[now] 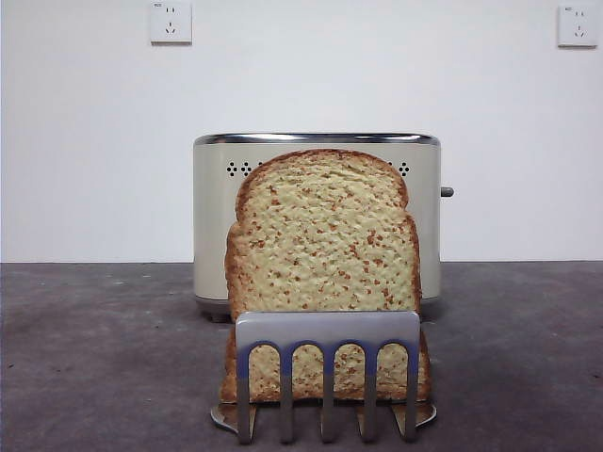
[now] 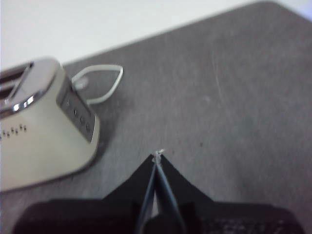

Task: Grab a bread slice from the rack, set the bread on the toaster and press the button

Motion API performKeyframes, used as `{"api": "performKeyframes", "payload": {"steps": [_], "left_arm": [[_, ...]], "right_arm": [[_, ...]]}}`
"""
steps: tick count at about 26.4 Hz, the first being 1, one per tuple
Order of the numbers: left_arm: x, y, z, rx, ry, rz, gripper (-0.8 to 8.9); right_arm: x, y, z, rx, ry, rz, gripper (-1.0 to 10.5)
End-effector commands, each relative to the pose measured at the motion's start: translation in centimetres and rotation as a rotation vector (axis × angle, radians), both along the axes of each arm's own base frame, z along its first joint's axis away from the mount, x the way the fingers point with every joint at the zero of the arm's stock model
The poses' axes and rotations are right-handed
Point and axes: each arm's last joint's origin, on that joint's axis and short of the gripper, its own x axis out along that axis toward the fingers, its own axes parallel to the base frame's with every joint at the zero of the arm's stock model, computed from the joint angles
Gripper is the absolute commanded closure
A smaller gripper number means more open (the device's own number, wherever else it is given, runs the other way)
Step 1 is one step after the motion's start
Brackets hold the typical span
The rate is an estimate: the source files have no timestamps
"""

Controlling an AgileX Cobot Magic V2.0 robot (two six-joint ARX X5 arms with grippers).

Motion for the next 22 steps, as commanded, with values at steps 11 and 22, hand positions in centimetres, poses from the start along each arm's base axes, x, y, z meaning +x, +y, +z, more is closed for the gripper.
{"api": "performKeyframes", "payload": {"steps": [11,22], "left_arm": [[2.0,-0.7,1.0,-0.105,0.216,-0.273,8.18],[5.9,-2.8,3.4,0.040,0.407,-0.573,8.18]], "right_arm": [[0.9,0.6,2.1,0.114,0.106,0.189,9.5],[4.9,1.1,2.0,0.069,0.367,0.408,9.5]]}}
